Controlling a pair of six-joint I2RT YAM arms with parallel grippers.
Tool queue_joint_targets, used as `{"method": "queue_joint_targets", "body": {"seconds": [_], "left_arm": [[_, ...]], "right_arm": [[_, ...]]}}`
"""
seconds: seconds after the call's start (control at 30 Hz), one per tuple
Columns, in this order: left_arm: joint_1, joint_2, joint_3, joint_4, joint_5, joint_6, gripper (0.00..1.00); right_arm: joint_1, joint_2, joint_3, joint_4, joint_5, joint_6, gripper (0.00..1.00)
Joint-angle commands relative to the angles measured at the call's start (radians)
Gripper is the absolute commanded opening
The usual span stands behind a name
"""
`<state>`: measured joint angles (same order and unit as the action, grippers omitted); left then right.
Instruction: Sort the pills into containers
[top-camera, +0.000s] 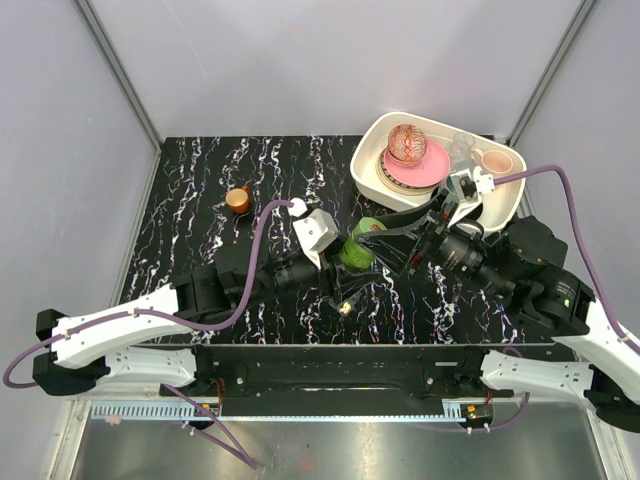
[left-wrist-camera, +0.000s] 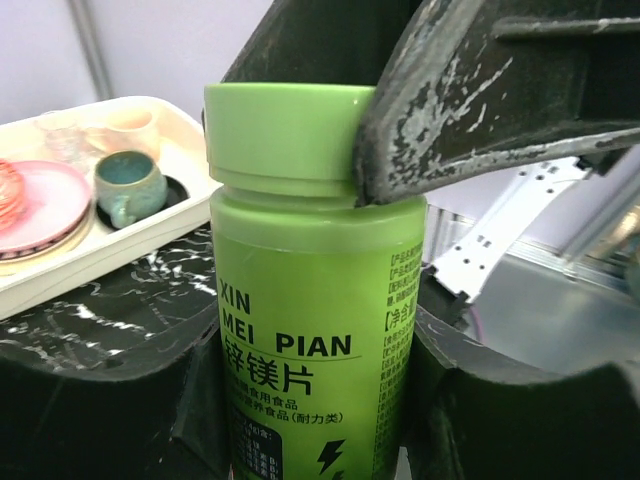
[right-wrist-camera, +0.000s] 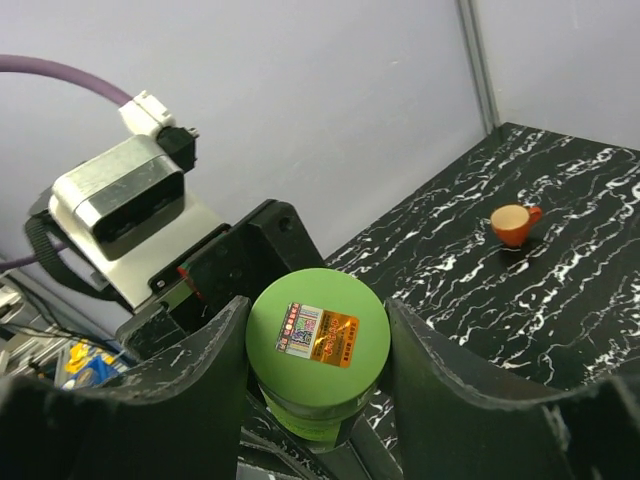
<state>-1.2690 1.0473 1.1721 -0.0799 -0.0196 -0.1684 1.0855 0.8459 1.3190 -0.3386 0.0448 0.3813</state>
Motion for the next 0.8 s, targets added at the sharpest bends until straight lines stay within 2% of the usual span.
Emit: {"method": "queue_joint_targets", "body": {"seconds": [0.0, 0.2, 0.37, 0.63, 0.73, 0.77], "left_arm": [[0.011, -0.02, 0.1, 0.126, -0.241, 0.102, 0.0], [0.013, 0.034, 0.156, 0.129, -0.456, 0.239, 0.0], [0.013, 0.089, 0.175, 0.242, -0.649, 0.354, 0.0], [0.013, 0.203, 0.242, 0.433, -0.825, 0.495, 0.0], [0.014, 0.223, 0.267, 0.447, -0.842, 0.512, 0.0], [0.013, 0.227, 0.268, 0.451, -0.842, 0.511, 0.0]], "right_arm": [[0.008, 0.056, 0.025, -0.097, 0.018, 0.01, 0.02], [0.008, 0.14, 0.098, -0.157, 0.187, 0.034, 0.03], [0.008, 0.238, 0.187, -0.197, 0.334, 0.051, 0.03], [0.008, 0.384, 0.328, -0.255, 0.501, 0.041, 0.06], [0.008, 0.398, 0.356, -0.255, 0.521, 0.034, 0.12], [0.008, 0.398, 0.367, -0.255, 0.517, 0.031, 0.19]]}}
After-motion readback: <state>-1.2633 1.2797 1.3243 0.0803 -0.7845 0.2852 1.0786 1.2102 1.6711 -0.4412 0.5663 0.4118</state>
